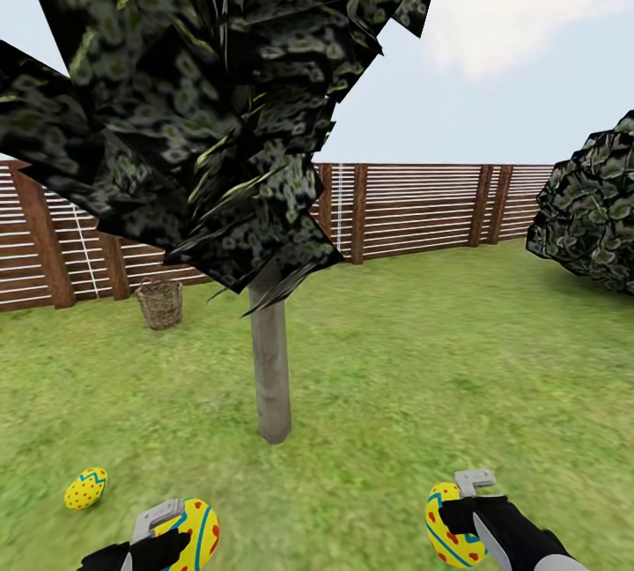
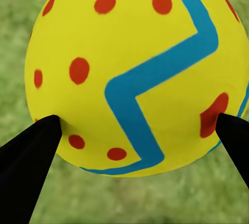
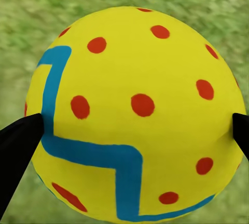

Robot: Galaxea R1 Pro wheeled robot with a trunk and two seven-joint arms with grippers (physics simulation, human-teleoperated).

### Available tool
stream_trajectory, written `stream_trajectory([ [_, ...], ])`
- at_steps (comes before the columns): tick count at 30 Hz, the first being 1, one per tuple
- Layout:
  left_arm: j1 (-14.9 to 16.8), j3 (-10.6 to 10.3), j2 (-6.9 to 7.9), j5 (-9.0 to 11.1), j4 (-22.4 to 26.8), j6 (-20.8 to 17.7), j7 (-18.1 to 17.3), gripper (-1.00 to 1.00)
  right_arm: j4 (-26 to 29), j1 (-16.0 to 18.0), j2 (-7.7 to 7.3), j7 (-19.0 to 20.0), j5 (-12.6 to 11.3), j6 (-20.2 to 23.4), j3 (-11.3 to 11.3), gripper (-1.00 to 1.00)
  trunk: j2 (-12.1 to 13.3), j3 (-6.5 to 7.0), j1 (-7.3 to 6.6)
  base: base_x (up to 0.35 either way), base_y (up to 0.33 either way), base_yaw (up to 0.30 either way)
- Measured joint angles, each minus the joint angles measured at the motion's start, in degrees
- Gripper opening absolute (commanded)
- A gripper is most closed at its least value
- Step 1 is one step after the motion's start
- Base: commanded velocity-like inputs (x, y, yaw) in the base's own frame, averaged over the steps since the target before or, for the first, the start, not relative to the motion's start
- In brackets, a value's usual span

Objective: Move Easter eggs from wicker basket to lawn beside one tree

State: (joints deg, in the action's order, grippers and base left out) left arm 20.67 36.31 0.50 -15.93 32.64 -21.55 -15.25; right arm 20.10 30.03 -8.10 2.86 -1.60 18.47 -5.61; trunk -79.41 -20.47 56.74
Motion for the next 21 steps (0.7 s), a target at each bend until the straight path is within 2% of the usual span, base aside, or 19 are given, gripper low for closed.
stream_trajectory([
  [21,0.0,0.0,-0.59,-0.1,0.0,0.1,0.0,-1.0,0.0,0.0,0.08,0.0,0.0,0.0,0.0,-1.0,-8.4,-3.77,4.61,0.0,0.0,0.0],
])
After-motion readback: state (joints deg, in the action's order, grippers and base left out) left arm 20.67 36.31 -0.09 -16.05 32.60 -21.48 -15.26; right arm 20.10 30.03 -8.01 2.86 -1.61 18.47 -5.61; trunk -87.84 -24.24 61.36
